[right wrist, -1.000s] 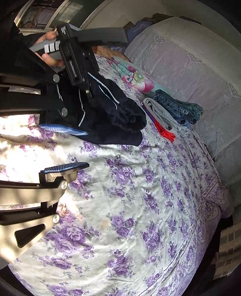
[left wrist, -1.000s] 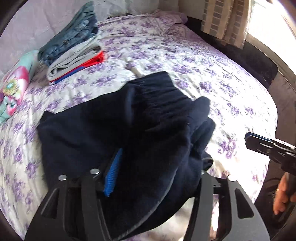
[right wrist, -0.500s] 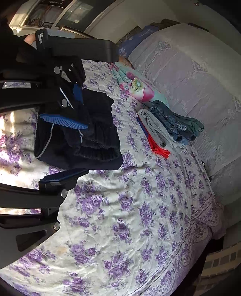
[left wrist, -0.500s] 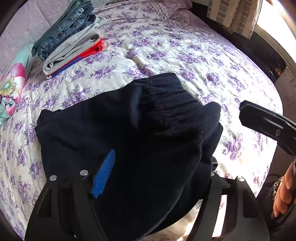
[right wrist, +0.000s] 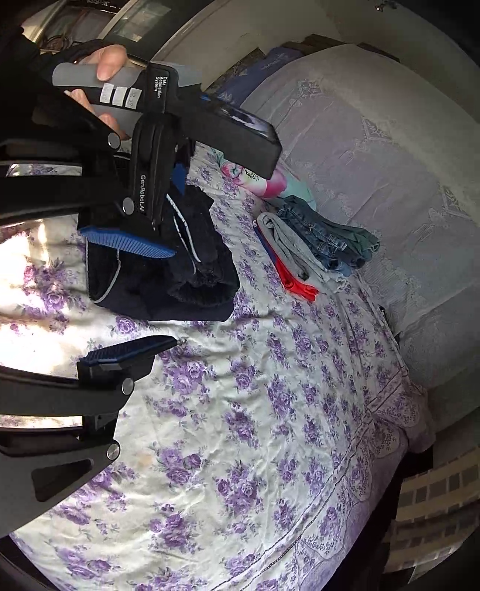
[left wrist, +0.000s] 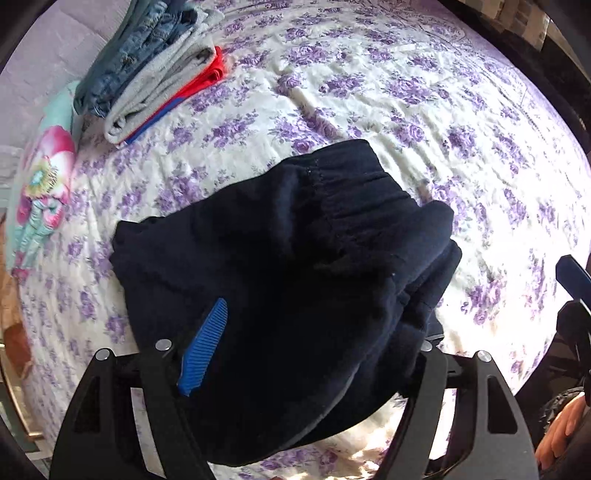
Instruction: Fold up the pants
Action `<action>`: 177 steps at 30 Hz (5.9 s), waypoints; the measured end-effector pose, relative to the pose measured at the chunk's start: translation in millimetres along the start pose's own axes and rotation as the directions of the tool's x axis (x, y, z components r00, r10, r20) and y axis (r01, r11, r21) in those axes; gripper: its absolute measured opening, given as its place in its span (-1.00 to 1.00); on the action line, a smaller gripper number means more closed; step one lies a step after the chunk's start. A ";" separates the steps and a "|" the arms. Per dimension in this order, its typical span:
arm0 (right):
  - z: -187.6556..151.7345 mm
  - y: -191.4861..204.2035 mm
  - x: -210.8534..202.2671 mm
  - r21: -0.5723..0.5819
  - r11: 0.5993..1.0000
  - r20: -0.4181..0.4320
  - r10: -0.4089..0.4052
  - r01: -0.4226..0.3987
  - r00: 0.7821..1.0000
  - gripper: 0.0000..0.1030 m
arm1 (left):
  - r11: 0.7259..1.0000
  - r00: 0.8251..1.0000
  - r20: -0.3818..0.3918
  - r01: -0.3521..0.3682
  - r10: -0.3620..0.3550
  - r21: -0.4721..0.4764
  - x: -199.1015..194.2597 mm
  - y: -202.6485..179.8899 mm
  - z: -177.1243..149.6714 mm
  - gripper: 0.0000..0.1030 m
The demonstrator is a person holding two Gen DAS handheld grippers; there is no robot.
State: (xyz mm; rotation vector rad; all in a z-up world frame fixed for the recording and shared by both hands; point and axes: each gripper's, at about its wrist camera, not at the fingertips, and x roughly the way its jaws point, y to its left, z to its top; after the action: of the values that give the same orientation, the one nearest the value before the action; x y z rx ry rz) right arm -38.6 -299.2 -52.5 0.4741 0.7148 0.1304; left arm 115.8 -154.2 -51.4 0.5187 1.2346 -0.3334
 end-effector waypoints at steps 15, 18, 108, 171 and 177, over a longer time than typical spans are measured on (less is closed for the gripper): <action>-5.9 -2.4 -21.3 -0.006 1.000 0.032 0.017 -0.017 0.999 -0.14 | 0.852 0.855 0.162 0.511 -0.492 -0.110 -30.7 40.0 -6.3 0.87; 1.1 6.0 -7.7 -0.033 0.998 -0.017 0.045 -0.046 0.999 -0.14 | 0.861 0.857 0.245 0.492 -0.453 -0.128 -47.5 63.3 -32.8 0.89; -14.2 -2.0 103.7 0.120 0.993 -0.257 0.043 -0.013 0.965 0.76 | 0.730 0.789 0.323 0.610 -0.523 -0.308 103.6 157.5 -100.0 0.38; 401.2 141.3 383.0 -0.256 0.965 -0.113 -0.097 0.065 0.989 0.60 | 0.788 0.908 0.403 0.332 -0.117 -0.519 83.3 413.1 278.6 0.57; 393.8 149.7 385.8 -0.235 0.967 -0.177 -0.147 0.103 0.973 0.59 | 0.820 0.921 0.379 0.288 -0.095 -0.494 74.7 398.2 269.8 0.62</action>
State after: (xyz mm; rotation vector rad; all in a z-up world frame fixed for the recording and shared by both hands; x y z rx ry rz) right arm 517.2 -207.8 42.9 0.2001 0.9075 0.1373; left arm 558.5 35.4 18.6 -0.1610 0.9825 -0.2162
